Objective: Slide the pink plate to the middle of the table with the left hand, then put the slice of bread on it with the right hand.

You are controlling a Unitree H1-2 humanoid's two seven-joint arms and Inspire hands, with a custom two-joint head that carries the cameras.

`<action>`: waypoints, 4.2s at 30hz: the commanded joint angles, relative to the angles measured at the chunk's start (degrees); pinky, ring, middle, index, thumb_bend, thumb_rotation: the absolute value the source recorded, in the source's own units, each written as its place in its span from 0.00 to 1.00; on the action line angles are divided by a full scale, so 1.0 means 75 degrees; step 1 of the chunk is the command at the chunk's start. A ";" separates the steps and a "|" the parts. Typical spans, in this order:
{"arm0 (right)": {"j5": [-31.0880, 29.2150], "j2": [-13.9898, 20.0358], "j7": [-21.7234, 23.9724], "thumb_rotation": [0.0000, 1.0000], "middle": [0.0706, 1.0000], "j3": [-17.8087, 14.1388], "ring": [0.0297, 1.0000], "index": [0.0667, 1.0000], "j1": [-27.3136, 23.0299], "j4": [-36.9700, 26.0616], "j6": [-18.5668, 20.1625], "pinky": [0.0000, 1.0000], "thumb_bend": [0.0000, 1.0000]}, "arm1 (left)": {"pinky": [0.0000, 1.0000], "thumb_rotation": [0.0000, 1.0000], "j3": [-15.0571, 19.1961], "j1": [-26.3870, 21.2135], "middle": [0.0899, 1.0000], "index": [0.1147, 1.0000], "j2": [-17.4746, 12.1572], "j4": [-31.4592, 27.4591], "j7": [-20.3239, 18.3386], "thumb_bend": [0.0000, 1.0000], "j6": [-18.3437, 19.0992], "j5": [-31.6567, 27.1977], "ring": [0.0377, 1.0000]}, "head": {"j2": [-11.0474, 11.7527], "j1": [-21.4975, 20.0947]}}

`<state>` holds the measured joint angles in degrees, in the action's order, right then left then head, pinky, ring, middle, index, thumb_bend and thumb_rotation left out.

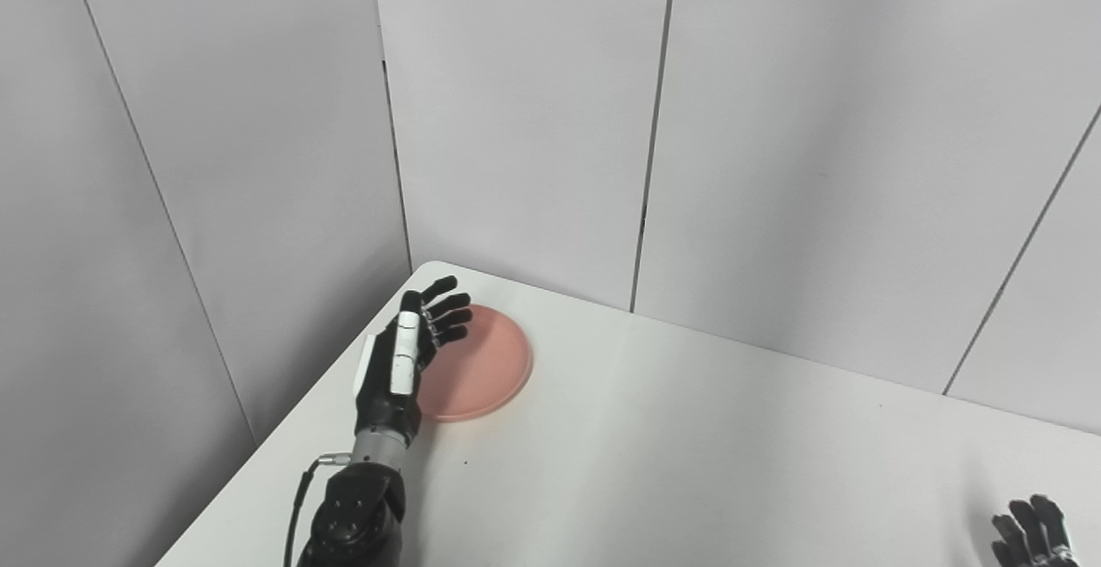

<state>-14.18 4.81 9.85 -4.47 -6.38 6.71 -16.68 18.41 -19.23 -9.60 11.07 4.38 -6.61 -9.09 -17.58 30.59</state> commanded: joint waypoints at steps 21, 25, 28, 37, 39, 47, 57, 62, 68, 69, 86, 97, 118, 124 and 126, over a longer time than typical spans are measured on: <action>-0.0262 -0.0282 0.0173 0.75 0.96 0.0089 0.97 0.94 0.0198 0.0199 0.0003 1.00 0.67 | 0.78 1.00 0.0417 -0.1350 0.74 0.71 -0.1536 0.3176 0.0501 0.89 -0.1570 0.0182 0.77 | 0.0100 0.0089; -0.0173 -0.0276 0.0201 0.78 0.97 0.0130 0.97 0.95 0.0228 0.0241 -0.0217 1.00 0.64 | 0.81 1.00 0.0380 -0.1471 0.75 0.73 -0.1712 0.3662 0.0376 0.87 -0.1770 0.0050 0.78 | 0.0087 0.0078; 0.0098 -0.0255 0.0088 0.80 0.97 0.0145 0.96 0.95 0.0225 0.0185 -0.0266 1.00 0.64 | 0.82 1.00 0.0329 -0.1570 0.76 0.74 -0.1782 0.3889 0.0373 0.86 -0.1771 0.0007 0.79 | 0.0055 0.0050; -0.0290 -0.0283 0.0216 0.75 0.96 0.0067 0.96 0.94 0.0187 0.0103 -0.0047 0.99 0.64 | 0.86 1.00 0.0190 -0.1916 0.79 0.77 -0.1769 0.4527 0.0007 0.85 -0.1811 -0.0348 0.83 | 0.0031 0.0055; -0.0310 -0.0285 0.0192 0.74 0.95 0.0071 0.96 0.93 0.0201 0.0088 -0.0028 1.00 0.66 | 0.84 1.00 0.0179 -0.1930 0.79 0.77 -0.1755 0.4577 -0.0175 0.89 -0.1635 -0.0482 0.83 | 0.0033 0.0044; 0.0090 -0.0257 -0.0007 0.78 0.95 0.0083 0.94 0.94 0.0241 0.0014 -0.0198 0.96 0.65 | 0.81 1.00 0.0144 -0.1905 0.80 0.78 -0.1523 0.4384 -0.0553 0.90 -0.1214 -0.0817 0.81 | -0.0039 0.0048; -0.0228 -0.0255 0.0049 0.74 0.95 0.0030 0.95 0.93 0.0192 0.0018 -0.0023 0.98 0.67 | 0.80 1.00 -0.0194 -0.2033 0.80 0.78 -0.1390 0.4789 -0.0790 0.91 -0.1353 -0.0695 0.82 | -0.0073 0.0042; -0.0134 -0.0281 -0.0012 0.74 0.94 0.0078 0.94 0.92 0.0263 -0.0080 -0.0054 0.97 0.70 | 0.83 1.00 -0.0324 -0.1886 0.80 0.78 -0.1312 0.4613 -0.0790 0.91 -0.1197 -0.0656 0.82 | -0.0138 -0.0039; 0.0138 -0.0311 -0.0148 0.76 0.96 0.0118 0.96 0.95 0.0264 -0.0190 -0.0049 1.00 0.65 | 0.81 1.00 -0.0363 -0.1676 0.81 0.78 -0.1049 0.3887 -0.1040 0.90 -0.0726 -0.0949 0.82 | -0.0244 -0.0331; 0.0180 -0.0321 -0.0171 0.77 0.96 0.0128 0.96 0.95 0.0252 -0.0180 -0.0066 1.00 0.65 | 0.81 1.00 -0.0385 -0.1623 0.81 0.78 -0.0992 0.3744 -0.1119 0.90 -0.0660 -0.0988 0.82 | -0.0290 -0.0425; 0.0678 -0.0321 -0.0224 0.84 1.00 0.0290 1.00 1.00 0.0163 0.0000 -0.0432 1.00 0.61 | 0.83 0.99 -0.0793 -0.1182 0.81 0.78 -0.0060 0.2853 -0.1592 0.90 -0.0217 -0.1181 0.83 | -0.0471 -0.1046; 0.0750 -0.0525 -0.0319 0.78 0.99 0.0353 0.99 1.00 0.0214 -0.0258 -0.0415 1.00 0.51 | 0.84 1.00 -0.1084 -0.1029 0.81 0.79 0.0343 0.2329 -0.1552 0.88 0.0156 -0.1027 0.84 | -0.0664 -0.1767; 0.1420 -0.1008 -0.0818 0.75 0.97 0.0642 0.95 0.98 0.0298 -0.0295 -0.0697 0.99 0.57 | 0.90 1.00 -0.1607 -0.0296 0.86 0.83 0.0854 0.0698 -0.1622 0.87 0.0724 -0.0873 0.88 | -0.1225 -0.3669; 0.1413 -0.1139 -0.0945 0.71 0.96 0.0683 0.95 0.98 0.0232 -0.0403 -0.0508 1.00 0.58 | 0.92 1.00 -0.1710 -0.0177 0.88 0.86 0.1003 0.0347 -0.1612 0.83 0.0997 -0.0854 0.89 | -0.1388 -0.4043; 0.1661 -0.1146 -0.1049 0.75 0.97 0.0712 0.95 0.98 0.0199 -0.0421 -0.0538 1.00 0.56 | 0.95 1.00 -0.1737 -0.0130 0.90 0.88 0.1042 0.0291 -0.1679 0.83 0.0994 -0.0875 0.90 | -0.1452 -0.4190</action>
<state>-2.64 -3.02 2.55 0.54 -4.90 4.15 -20.20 5.91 -19.57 -2.01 15.13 -7.30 1.35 -15.23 -28.21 -0.43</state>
